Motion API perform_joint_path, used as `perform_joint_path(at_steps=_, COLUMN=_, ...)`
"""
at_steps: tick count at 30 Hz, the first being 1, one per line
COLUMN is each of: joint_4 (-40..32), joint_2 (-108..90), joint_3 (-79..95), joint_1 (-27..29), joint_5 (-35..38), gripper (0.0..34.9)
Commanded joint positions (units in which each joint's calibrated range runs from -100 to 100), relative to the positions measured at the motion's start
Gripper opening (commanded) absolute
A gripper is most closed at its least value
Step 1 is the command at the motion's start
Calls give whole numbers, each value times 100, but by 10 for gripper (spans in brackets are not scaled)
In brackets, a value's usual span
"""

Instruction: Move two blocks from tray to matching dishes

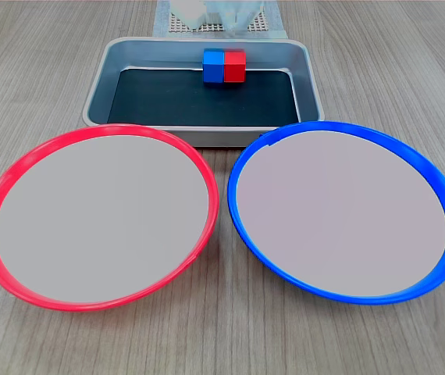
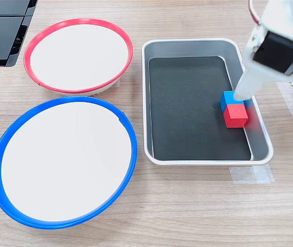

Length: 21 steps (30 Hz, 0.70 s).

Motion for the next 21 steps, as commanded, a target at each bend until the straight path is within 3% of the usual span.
perform_joint_path(at_steps=1, joint_4=-265, joint_2=446, joint_3=-58, joint_1=-357, joint_5=88, gripper=1)
perform_joint_path(at_steps=6, joint_4=-331, joint_2=838, joint_3=-67, joint_1=-866, joint_5=5, gripper=0)
perform_joint_path(at_steps=12, joint_4=-595, joint_2=1103, joint_3=133, joint_1=-1016, joint_5=68, gripper=0)
perform_joint_path(at_steps=17, joint_4=-917, joint_2=1282, joint_3=379, joint_1=-781, joint_5=337, gripper=0)
perform_joint_path(at_steps=21, joint_4=-1000, joint_2=1503, joint_3=169, joint_1=-188, joint_5=694, gripper=0)
